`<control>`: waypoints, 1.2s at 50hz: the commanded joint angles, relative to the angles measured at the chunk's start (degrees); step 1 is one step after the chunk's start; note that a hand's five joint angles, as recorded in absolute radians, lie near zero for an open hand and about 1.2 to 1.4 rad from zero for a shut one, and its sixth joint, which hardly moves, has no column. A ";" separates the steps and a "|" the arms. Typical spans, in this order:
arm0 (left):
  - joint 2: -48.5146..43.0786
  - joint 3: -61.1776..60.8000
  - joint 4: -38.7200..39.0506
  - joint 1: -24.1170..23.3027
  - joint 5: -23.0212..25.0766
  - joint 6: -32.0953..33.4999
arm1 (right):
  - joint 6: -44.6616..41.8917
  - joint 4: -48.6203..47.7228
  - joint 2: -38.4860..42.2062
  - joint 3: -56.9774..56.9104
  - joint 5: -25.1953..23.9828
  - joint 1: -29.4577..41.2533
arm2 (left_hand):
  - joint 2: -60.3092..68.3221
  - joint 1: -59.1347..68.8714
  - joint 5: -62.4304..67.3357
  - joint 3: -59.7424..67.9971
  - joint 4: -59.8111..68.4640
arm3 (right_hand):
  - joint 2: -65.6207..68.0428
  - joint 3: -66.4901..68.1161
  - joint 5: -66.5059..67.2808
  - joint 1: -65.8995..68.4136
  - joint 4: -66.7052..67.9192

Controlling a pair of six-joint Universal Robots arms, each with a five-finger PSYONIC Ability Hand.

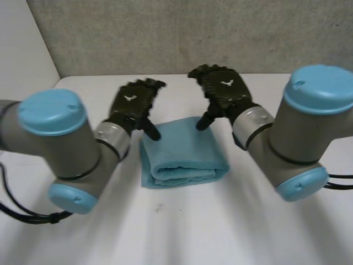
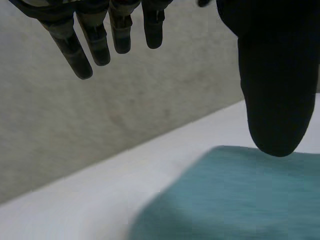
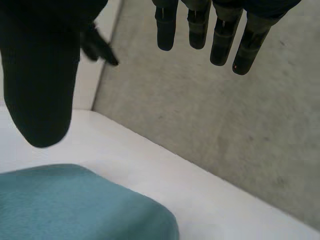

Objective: Fold the laundry

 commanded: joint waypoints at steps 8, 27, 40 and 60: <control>-11.83 5.51 -12.68 -3.13 -4.02 -5.02 | 2.06 16.67 18.63 -12.31 -1.16 -3.35 | -0.81 -0.49 -1.77 -1.57 -0.95 | -2.72 -2.32 -3.68 -1.88 -3.32; 5.89 4.35 -14.96 -1.81 -5.44 -4.23 | 2.06 21.43 4.26 -16.37 -1.87 -5.01 | -1.49 -1.17 -2.45 -2.25 -1.63 | -2.72 -2.32 -3.68 -1.88 -3.32; 21.11 6.91 -28.84 10.23 -0.45 -0.02 | 1.27 20.99 -17.63 -6.71 -0.02 -17.31 | -1.65 -1.33 -2.62 -2.41 -1.80 | -2.72 -2.32 -3.68 -1.88 -3.32; 26.13 4.54 -30.88 13.31 7.13 -0.01 | -3.74 17.40 -20.64 3.23 -0.20 -19.17 | -1.65 -1.33 -2.62 -2.41 -1.80 | -2.72 -2.32 -3.68 -1.88 -3.32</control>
